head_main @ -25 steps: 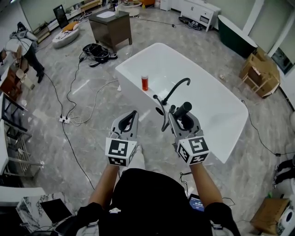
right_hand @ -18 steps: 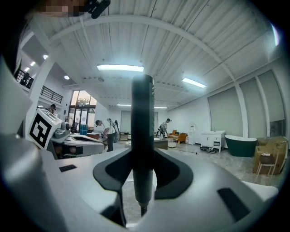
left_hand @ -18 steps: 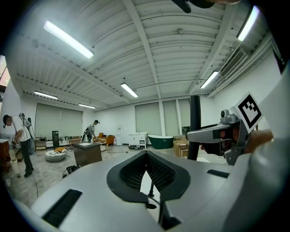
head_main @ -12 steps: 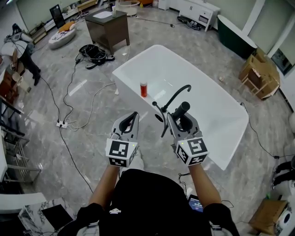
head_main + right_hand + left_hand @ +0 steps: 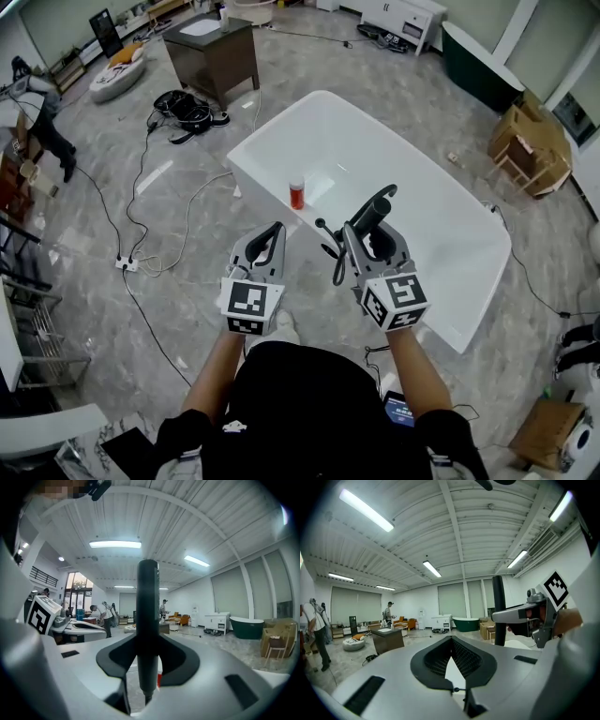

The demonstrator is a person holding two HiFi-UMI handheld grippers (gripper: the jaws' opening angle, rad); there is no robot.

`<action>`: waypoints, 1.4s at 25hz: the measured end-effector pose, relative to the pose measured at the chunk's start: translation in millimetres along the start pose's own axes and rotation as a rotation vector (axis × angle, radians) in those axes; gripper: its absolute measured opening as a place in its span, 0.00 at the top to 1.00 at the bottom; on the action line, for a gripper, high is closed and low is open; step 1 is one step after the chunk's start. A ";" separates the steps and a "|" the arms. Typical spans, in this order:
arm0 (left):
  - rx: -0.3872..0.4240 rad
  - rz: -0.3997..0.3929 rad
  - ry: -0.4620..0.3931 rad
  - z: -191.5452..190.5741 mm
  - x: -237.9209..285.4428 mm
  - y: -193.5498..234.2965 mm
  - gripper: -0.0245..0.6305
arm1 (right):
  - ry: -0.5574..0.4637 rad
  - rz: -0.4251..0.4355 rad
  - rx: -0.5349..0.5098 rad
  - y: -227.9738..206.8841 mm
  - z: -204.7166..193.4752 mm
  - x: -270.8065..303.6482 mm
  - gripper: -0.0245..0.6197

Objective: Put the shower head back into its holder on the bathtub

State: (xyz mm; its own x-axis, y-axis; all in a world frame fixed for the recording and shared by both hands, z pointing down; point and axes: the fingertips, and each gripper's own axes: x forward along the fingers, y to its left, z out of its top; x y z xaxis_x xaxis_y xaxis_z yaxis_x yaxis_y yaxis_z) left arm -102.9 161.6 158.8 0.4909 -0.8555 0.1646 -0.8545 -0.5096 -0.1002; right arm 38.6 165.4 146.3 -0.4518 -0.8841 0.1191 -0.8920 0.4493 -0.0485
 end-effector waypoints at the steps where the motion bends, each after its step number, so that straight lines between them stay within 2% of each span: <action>1: 0.014 -0.003 0.001 1.3 5.0 5.9 0.94 | -0.001 -0.005 0.001 -0.6 2.6 8.1 0.74; 12: -0.012 -0.074 0.006 -5.4 61.8 74.3 0.94 | -0.007 -0.052 0.001 -4.3 15.4 96.9 0.74; 21: -0.021 -0.110 0.004 -13.5 87.2 99.5 0.94 | -0.016 -0.067 -0.009 -4.3 17.7 131.9 0.74; 27: -0.026 -0.131 0.023 -19.9 104.8 102.2 0.94 | -0.015 -0.080 -0.002 -19.3 16.8 142.6 0.74; 35: -0.034 -0.148 0.039 -19.8 141.8 81.4 0.94 | 0.000 -0.095 0.015 -61.0 8.8 143.8 0.74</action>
State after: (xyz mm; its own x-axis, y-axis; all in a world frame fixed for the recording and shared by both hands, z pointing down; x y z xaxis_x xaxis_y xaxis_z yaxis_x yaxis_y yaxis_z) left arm -106.2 0.6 193.4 0.6057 -0.7665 0.2135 -0.7788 -0.6261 -0.0383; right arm 27.9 9.7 157.6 -0.3651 -0.9227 0.1238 -0.9310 0.3615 -0.0517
